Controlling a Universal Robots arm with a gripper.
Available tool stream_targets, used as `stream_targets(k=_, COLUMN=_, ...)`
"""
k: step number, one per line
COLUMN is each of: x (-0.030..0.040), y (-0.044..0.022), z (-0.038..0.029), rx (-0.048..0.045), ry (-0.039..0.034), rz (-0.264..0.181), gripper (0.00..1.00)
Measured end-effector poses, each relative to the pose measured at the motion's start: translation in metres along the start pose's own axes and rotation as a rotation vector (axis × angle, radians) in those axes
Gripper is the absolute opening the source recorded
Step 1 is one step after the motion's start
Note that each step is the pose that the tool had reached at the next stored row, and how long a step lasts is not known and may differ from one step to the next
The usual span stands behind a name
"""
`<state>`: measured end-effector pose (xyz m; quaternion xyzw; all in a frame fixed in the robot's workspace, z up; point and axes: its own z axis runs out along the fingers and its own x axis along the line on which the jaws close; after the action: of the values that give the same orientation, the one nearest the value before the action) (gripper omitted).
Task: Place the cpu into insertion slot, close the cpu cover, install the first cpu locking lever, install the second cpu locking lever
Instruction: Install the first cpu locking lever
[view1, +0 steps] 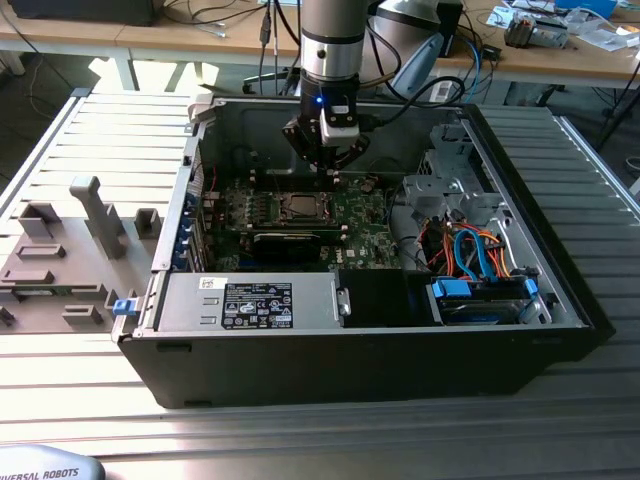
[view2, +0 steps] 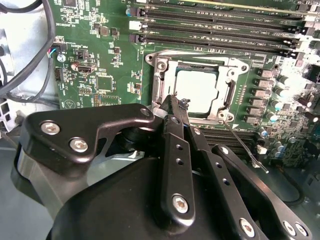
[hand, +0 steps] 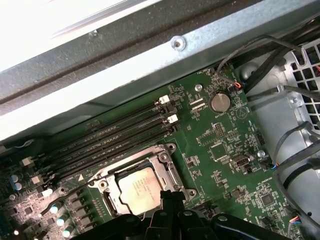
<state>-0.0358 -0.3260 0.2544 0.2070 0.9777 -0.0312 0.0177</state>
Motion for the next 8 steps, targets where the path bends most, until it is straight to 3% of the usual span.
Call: stream_targets(k=8, x=0.0, y=0.0, z=0.0, rx=-0.0005, ry=-0.0008, rz=-0.014, gripper=0.11)
